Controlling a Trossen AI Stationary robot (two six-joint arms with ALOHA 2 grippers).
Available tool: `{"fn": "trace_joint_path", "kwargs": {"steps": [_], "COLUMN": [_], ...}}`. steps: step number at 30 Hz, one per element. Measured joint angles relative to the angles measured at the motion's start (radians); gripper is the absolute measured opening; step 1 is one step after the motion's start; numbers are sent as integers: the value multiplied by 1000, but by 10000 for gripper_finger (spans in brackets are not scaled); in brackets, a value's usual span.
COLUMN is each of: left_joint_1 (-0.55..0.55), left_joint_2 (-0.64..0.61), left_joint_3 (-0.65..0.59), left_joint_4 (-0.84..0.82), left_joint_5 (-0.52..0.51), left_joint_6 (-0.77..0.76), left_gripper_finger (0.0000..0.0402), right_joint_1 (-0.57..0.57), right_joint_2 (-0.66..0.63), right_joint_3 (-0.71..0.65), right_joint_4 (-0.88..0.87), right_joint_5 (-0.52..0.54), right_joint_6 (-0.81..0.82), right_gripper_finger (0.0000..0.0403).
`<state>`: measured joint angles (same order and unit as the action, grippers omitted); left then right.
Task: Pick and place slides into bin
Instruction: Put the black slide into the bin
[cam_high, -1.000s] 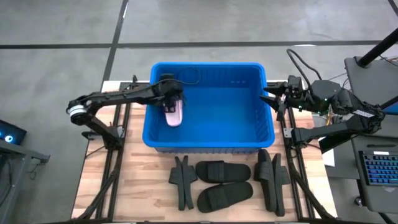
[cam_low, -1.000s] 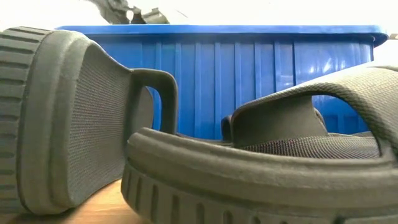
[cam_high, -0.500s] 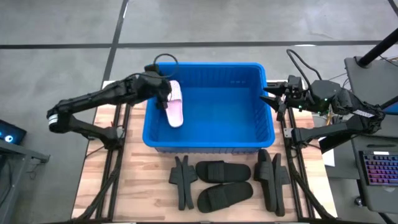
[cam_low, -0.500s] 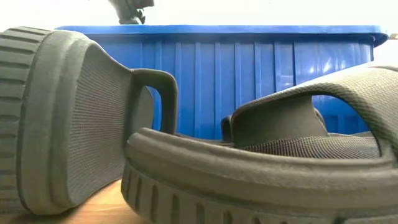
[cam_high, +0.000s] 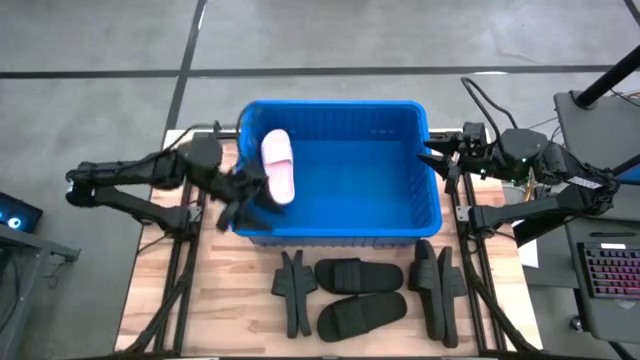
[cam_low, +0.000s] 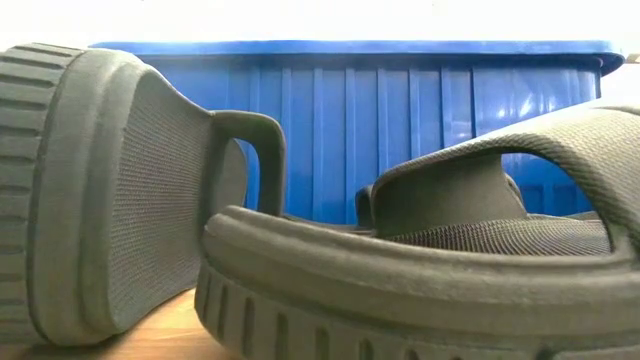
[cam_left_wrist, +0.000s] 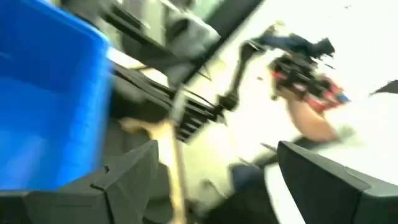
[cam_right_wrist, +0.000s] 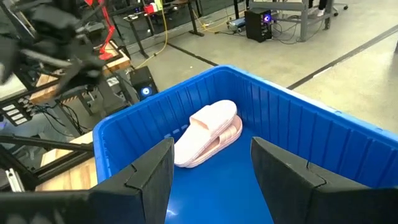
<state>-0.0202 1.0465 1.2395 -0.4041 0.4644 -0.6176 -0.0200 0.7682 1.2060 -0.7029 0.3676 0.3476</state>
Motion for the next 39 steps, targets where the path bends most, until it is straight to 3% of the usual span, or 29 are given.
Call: {"fn": "trace_joint_path", "kwargs": {"steps": [8,15,22,25,30,39], "left_joint_1": [-432,-640,-795,-827,-865,-883], "left_joint_2": [99,292,496,550,635,719], "left_joint_3": [2,2,26,30,27,29], "left_joint_4": [-190,-146,-193,-253,-351,-449], "left_joint_5": [-596,-805,-1072,-1131,-1119,-1132], "left_joint_6": [-129,-248,-424,-502,-596,-667], "left_gripper_finger": [312,309,259,236,212,203], "right_joint_1": [0,0,0,0,0,0], "right_joint_2": [0,0,0,0,0,0], "right_joint_3": [0,0,0,0,0,0], "right_joint_4": [-41,-87,-86,-86,-86,-86], "right_joint_5": [-8,-8,-8,-8,-8,-8], "right_joint_6": [-4,-6,-7,-7,-7,-8], "right_gripper_finger": [203,203,203,203,203,203]}}
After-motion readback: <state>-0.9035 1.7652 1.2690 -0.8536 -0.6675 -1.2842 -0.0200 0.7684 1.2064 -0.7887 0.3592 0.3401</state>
